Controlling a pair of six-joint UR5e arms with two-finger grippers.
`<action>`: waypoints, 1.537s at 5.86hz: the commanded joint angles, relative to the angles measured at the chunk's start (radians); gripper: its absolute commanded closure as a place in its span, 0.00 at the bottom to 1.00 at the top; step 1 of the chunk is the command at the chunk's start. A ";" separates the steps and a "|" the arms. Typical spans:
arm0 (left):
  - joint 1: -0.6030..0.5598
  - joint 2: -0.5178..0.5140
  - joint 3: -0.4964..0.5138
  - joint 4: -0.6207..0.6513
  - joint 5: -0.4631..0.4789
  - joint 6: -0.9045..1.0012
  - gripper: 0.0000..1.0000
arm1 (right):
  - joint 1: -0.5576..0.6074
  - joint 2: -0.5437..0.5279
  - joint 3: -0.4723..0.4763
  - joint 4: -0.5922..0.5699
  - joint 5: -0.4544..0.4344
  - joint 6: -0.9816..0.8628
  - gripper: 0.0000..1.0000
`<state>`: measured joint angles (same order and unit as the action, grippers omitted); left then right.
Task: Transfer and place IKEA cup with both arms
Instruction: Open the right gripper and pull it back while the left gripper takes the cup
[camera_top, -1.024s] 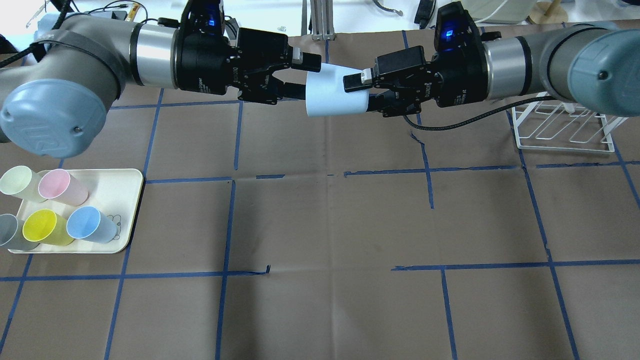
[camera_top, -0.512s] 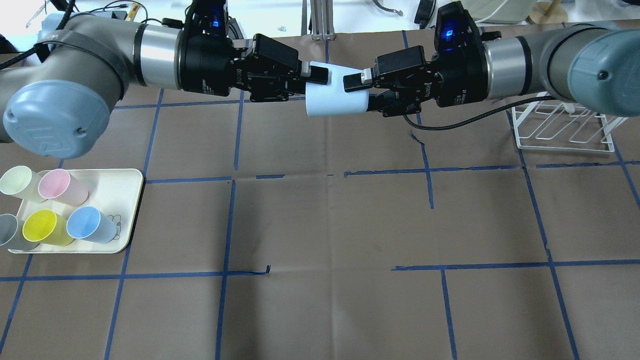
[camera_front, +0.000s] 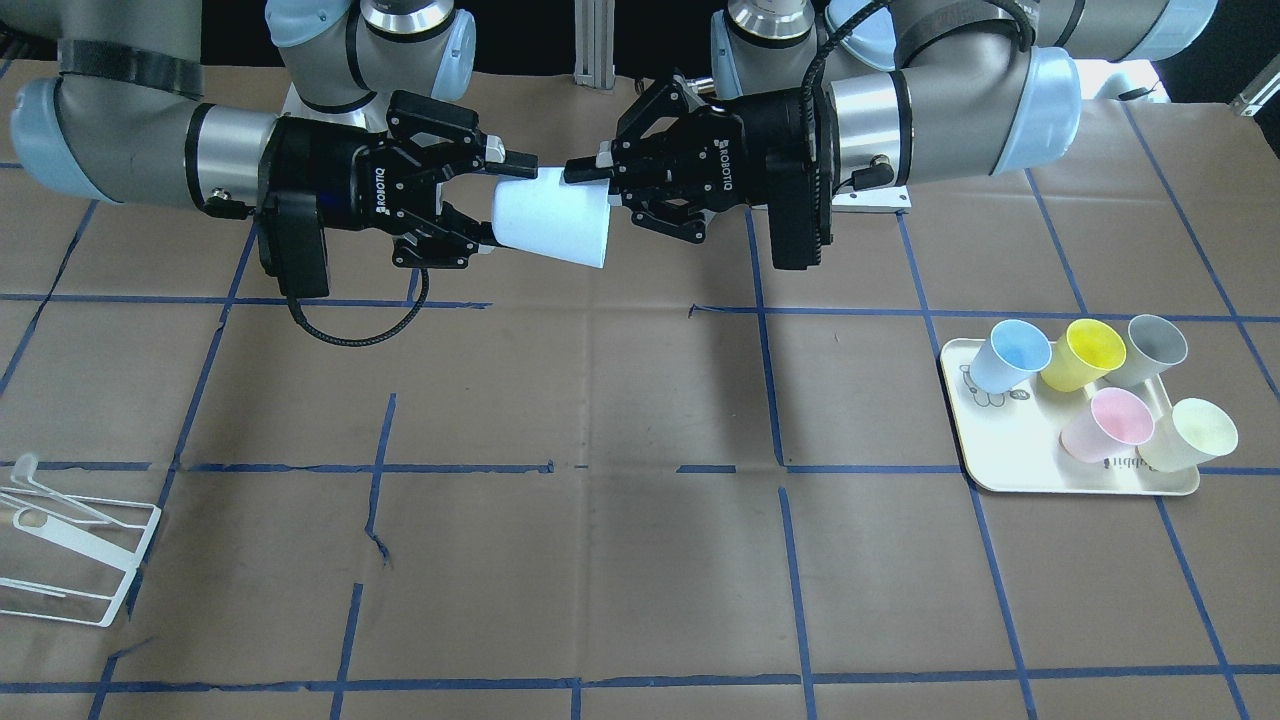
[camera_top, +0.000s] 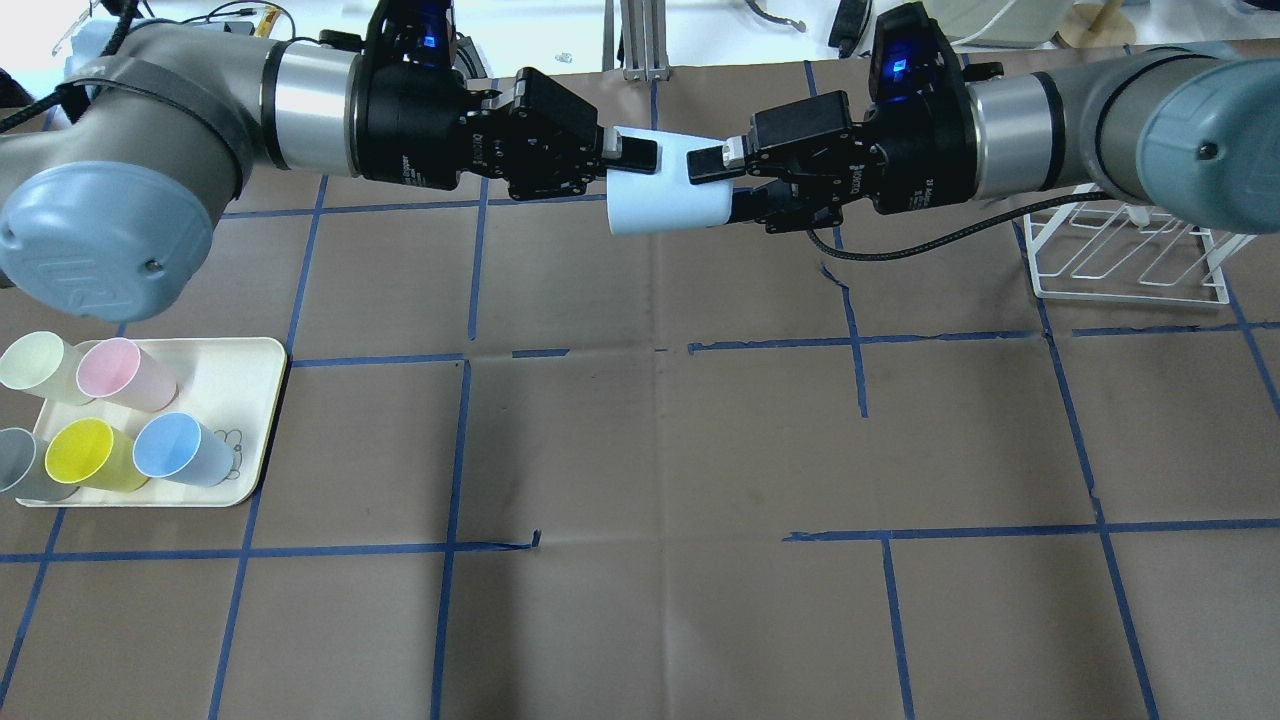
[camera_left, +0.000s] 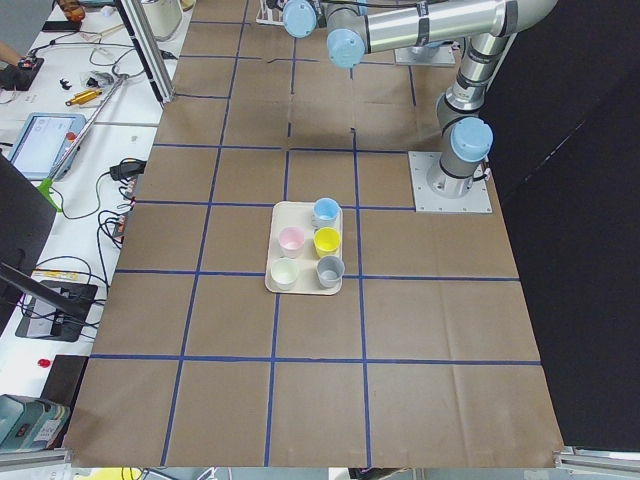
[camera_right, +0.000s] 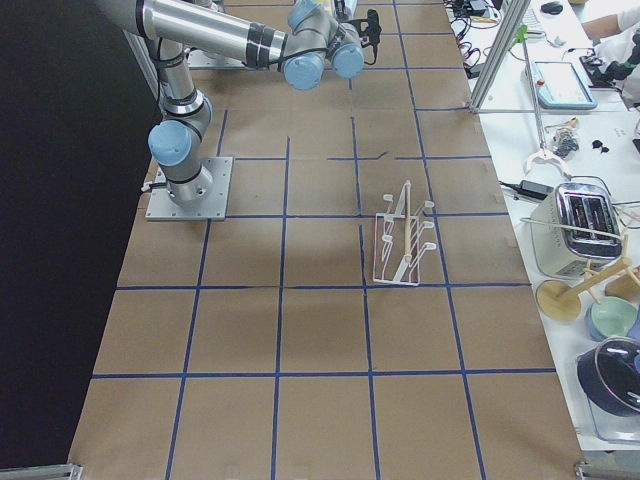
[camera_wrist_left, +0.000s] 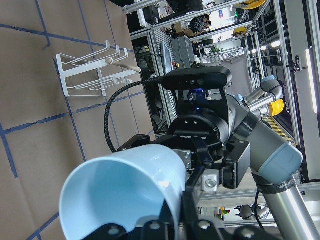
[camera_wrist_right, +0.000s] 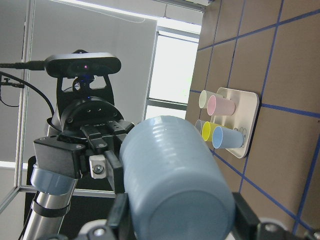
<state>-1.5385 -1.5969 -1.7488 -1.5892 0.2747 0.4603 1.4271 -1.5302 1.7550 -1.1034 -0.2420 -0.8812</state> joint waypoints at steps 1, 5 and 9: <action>0.000 0.003 0.002 0.000 0.001 -0.006 0.93 | -0.004 -0.013 -0.008 -0.001 -0.002 0.052 0.00; 0.009 0.000 0.011 0.050 0.196 -0.104 0.92 | -0.075 -0.001 -0.034 -0.280 -0.259 0.318 0.00; 0.012 -0.018 0.009 0.103 1.004 -0.193 0.92 | -0.057 -0.011 -0.060 -0.645 -0.851 0.767 0.00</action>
<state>-1.5291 -1.6032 -1.7402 -1.4891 1.0723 0.2806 1.3586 -1.5397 1.7061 -1.6940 -0.9712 -0.1821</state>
